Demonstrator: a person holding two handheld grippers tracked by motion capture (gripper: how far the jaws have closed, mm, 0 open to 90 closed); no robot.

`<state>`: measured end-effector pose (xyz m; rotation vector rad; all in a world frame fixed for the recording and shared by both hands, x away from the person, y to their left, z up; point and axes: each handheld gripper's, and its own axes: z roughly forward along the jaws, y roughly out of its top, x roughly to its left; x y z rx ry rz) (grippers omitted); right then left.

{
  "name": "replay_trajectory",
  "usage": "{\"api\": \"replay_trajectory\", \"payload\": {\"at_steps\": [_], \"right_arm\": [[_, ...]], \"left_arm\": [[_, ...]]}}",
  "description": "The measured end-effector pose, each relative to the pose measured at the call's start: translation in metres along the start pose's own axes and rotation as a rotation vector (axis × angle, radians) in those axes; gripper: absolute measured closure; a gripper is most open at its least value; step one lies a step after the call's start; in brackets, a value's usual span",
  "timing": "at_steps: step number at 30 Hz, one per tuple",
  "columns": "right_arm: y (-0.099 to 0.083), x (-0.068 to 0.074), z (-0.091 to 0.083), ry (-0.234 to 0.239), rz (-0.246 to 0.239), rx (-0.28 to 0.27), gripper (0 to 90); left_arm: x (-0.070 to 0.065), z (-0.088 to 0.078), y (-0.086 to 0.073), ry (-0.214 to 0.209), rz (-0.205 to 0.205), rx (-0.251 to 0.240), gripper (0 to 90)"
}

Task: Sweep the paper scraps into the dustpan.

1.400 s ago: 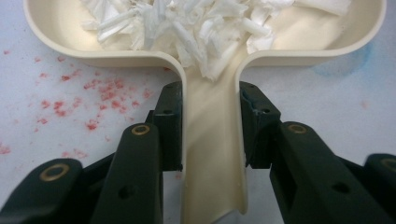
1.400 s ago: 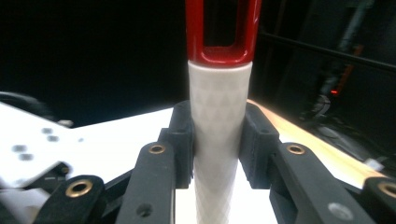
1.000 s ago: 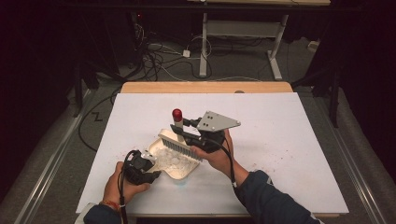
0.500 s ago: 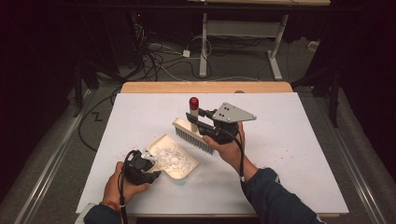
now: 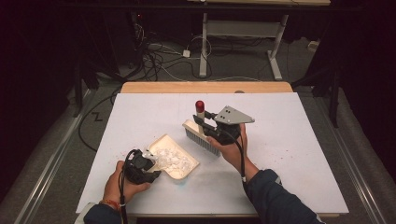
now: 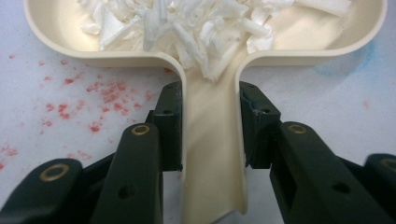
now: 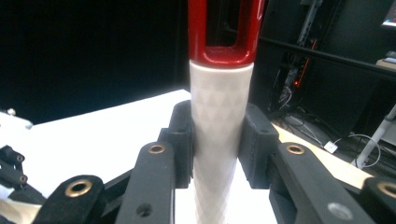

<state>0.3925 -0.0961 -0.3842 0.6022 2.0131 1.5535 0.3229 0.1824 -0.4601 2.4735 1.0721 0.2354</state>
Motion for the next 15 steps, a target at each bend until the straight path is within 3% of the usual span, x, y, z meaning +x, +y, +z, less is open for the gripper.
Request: {"api": "replay_trajectory", "payload": {"at_steps": [2,9,15], "right_arm": [[0.001,0.006,0.002,0.035,0.011,0.004,69.9],[0.004,0.041,0.007,0.139,-0.033,0.008,69.8],[0.016,0.048,-0.002,0.187,-0.026,-0.035,69.9]], "left_arm": [[0.0,0.001,0.0,0.0,0.0,-0.002,63.5],[0.0,0.001,-0.001,0.0,-0.003,-0.002,63.5],[0.0,0.001,-0.001,0.002,-0.004,-0.006,63.5]]}}
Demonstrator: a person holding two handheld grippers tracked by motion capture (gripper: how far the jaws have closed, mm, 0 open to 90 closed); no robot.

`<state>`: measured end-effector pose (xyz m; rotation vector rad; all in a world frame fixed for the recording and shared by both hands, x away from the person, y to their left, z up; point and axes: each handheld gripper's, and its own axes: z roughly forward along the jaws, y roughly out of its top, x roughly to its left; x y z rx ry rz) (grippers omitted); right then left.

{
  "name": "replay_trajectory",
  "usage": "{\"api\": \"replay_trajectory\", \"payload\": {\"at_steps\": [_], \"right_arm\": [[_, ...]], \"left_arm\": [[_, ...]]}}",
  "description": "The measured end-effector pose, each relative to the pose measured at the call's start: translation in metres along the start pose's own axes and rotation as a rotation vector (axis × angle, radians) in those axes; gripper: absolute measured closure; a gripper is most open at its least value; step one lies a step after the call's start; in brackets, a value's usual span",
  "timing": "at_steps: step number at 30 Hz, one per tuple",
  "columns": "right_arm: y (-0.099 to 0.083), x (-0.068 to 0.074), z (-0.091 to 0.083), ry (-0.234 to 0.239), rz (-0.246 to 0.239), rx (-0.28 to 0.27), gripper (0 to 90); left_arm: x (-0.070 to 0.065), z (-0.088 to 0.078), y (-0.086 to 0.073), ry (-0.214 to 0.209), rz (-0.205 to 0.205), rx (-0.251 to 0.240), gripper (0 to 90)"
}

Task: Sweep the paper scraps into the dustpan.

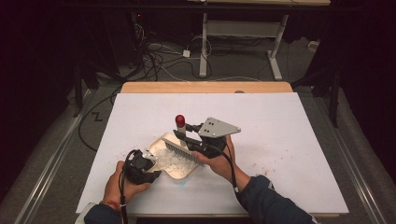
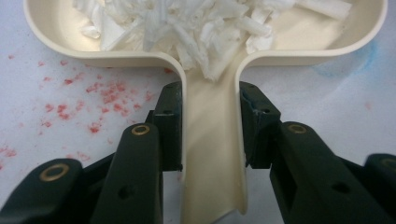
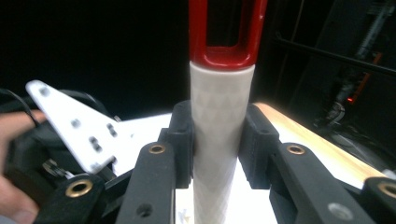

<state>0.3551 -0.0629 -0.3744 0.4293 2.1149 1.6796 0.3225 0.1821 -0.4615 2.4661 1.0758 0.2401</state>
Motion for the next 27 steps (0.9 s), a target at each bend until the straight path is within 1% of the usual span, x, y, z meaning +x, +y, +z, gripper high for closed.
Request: {"api": "replay_trajectory", "payload": {"at_steps": [2,4,8,9,10,11,13,16,19,20,22,24,27], "right_arm": [[0.006,-0.001,-0.005,0.0,-0.003,-0.012,69.9],[0.01,-0.004,-0.01,-0.02,-0.008,-0.026,69.9],[0.014,-0.016,-0.02,-0.062,0.01,-0.05,69.9],[0.014,-0.019,-0.022,-0.077,0.013,-0.052,69.9],[0.014,-0.022,-0.024,-0.103,0.017,-0.057,69.8],[0.014,-0.024,-0.025,-0.121,0.013,-0.057,69.9],[0.014,-0.028,-0.025,-0.157,-0.009,-0.045,69.9],[0.009,-0.034,-0.023,-0.175,-0.016,-0.016,69.9],[0.0,-0.034,-0.019,-0.209,-0.051,0.033,69.9],[-0.003,-0.033,-0.017,-0.21,-0.058,0.054,69.9],[-0.01,-0.031,-0.013,-0.191,-0.055,0.081,69.9],[-0.013,-0.027,-0.012,-0.165,-0.047,0.085,69.9],[-0.012,-0.018,-0.014,-0.119,-0.032,0.091,69.7]], "left_arm": [[0.0,0.0,0.0,-0.002,0.001,0.002,63.5],[0.0,0.0,0.0,-0.001,0.001,0.003,63.5],[0.0,0.0,0.001,0.0,-0.002,0.003,63.5],[0.0,0.0,0.001,0.0,-0.003,0.003,63.5],[0.0,0.0,0.001,0.0,-0.001,0.003,63.5],[0.0,0.0,0.001,0.0,-0.001,0.003,63.5],[0.0,0.0,0.001,-0.002,-0.001,0.003,63.5],[0.0,0.0,0.001,0.001,0.0,0.004,63.5],[0.0,0.0,0.001,0.001,0.0,0.003,63.5],[0.0,0.0,0.001,0.002,0.0,0.003,63.5],[0.0,0.0,0.001,0.002,0.0,0.002,63.5],[-0.001,0.0,0.001,0.004,0.0,0.003,63.5],[-0.001,0.001,0.001,0.004,0.0,0.003,63.5]]}}
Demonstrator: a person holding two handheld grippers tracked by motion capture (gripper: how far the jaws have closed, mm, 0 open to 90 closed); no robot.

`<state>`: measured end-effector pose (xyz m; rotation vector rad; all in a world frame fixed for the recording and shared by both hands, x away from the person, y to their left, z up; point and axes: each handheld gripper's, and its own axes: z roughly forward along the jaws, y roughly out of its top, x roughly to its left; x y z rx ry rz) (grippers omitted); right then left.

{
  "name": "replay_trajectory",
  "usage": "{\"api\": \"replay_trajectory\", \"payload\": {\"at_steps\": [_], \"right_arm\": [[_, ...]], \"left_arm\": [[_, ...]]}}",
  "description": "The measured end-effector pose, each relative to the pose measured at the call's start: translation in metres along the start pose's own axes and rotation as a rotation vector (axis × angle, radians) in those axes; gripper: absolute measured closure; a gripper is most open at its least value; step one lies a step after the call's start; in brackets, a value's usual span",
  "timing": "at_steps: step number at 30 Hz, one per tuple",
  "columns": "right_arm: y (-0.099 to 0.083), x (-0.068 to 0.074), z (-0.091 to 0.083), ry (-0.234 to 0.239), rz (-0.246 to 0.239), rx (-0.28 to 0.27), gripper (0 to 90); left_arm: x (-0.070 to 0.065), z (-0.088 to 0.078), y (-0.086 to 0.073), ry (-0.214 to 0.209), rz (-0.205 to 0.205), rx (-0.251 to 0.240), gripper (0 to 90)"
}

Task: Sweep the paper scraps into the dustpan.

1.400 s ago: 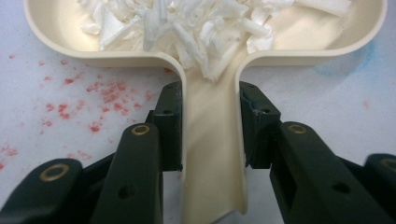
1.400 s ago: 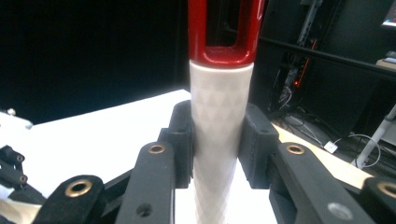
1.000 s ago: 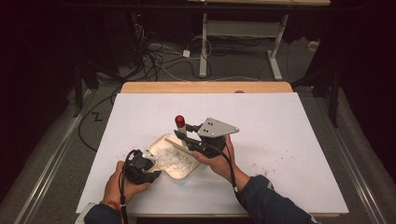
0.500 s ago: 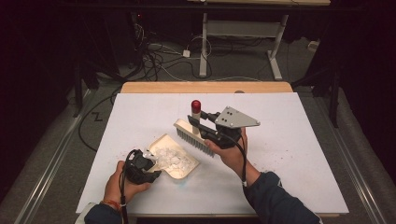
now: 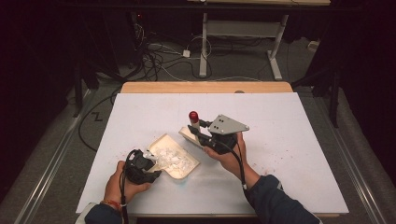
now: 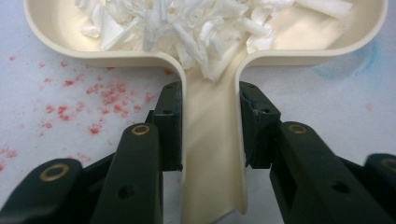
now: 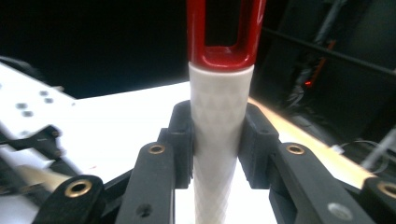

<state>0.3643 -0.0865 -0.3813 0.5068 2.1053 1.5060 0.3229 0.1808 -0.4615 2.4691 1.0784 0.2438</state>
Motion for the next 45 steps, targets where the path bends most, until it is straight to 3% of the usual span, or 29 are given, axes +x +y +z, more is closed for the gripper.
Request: {"api": "replay_trajectory", "payload": {"at_steps": [5,11,16,24,29,31,33,36,40,45], "right_arm": [[0.003,0.013,-0.006,0.102,0.014,-0.015,69.9],[0.011,0.015,-0.018,0.122,0.017,-0.044,69.9],[0.016,0.006,-0.027,0.099,0.037,-0.062,69.9],[0.022,-0.024,-0.036,-0.014,0.03,-0.082,69.9],[0.02,-0.051,-0.023,-0.115,0.012,-0.07,69.9],[0.015,-0.061,-0.015,-0.134,0.008,-0.053,69.9],[0.01,-0.068,-0.006,-0.159,0.014,-0.037,69.9],[0.002,-0.071,0.008,-0.195,-0.019,-0.012,69.9],[-0.007,-0.07,0.026,-0.208,-0.057,0.02,69.9],[-0.007,-0.058,0.031,-0.131,-0.061,0.013,69.6]], "left_arm": [[0.0,0.0,0.0,0.002,0.001,0.001,63.5],[0.0,0.0,0.0,0.001,0.002,0.0,63.5],[0.0,0.0,0.0,0.002,0.001,0.0,63.5],[0.001,0.0,0.001,-0.001,0.0,0.002,63.5],[0.001,0.0,0.001,-0.002,0.001,0.0,63.5],[0.001,0.0,0.001,-0.004,0.002,0.001,63.5],[0.002,0.0,0.001,-0.005,0.002,-0.002,63.5],[0.002,0.0,0.001,-0.003,0.005,-0.003,63.5],[0.002,0.0,0.001,-0.003,0.005,-0.004,63.5],[0.002,0.0,0.0,-0.003,0.007,-0.005,63.5]]}}
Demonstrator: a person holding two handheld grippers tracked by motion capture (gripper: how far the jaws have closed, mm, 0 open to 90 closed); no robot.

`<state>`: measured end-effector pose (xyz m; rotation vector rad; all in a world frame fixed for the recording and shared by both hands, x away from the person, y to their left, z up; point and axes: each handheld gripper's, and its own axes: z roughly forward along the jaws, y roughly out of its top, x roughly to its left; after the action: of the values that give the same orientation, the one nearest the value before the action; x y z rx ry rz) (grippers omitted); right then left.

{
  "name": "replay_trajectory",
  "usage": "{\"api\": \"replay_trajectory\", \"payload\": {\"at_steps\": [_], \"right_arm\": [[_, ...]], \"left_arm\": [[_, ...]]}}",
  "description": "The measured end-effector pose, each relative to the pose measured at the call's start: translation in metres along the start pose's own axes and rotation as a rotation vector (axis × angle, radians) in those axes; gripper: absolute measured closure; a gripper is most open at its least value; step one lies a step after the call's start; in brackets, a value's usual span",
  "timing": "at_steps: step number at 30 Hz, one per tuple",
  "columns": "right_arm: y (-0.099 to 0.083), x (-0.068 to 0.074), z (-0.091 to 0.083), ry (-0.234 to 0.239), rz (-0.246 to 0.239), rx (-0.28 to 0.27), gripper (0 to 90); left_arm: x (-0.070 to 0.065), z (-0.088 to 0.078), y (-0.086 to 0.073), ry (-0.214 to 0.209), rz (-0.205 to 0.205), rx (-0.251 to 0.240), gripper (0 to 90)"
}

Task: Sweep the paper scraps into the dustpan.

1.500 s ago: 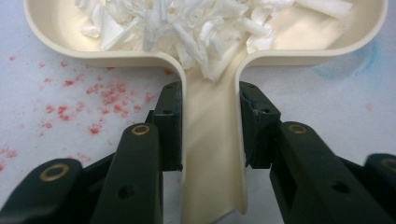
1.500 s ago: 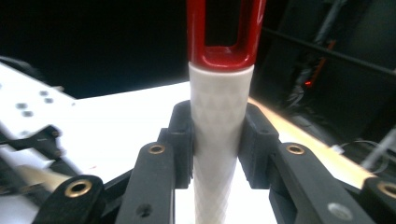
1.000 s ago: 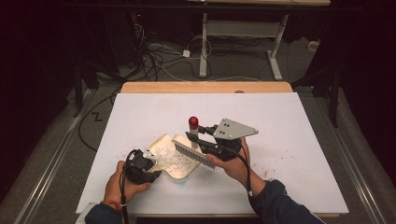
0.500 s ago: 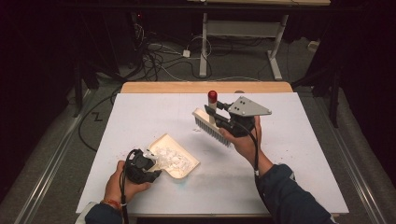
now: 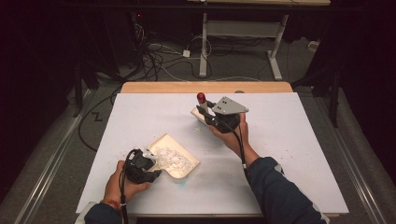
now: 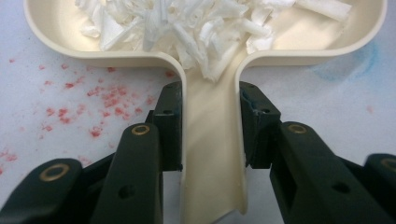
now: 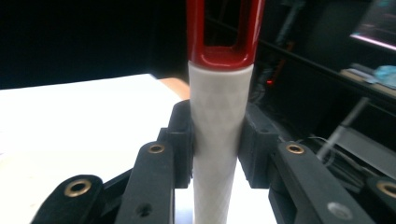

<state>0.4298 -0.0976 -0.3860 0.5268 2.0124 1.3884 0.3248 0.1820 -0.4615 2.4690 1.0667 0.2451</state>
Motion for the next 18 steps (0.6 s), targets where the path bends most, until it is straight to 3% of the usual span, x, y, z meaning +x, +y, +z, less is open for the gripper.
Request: {"api": "replay_trajectory", "payload": {"at_steps": [8,14,18], "right_arm": [[0.007,0.035,-0.021,0.183,-0.042,0.0,69.5],[0.014,0.052,-0.047,0.326,-0.022,-0.015,69.9],[0.019,0.057,-0.064,0.34,-0.029,-0.04,69.9]], "left_arm": [[0.0,0.0,0.0,-0.001,0.0,0.002,63.5],[-0.001,0.0,0.0,0.003,0.0,0.002,63.5],[-0.002,0.0,0.0,0.007,-0.002,0.002,63.5]]}}
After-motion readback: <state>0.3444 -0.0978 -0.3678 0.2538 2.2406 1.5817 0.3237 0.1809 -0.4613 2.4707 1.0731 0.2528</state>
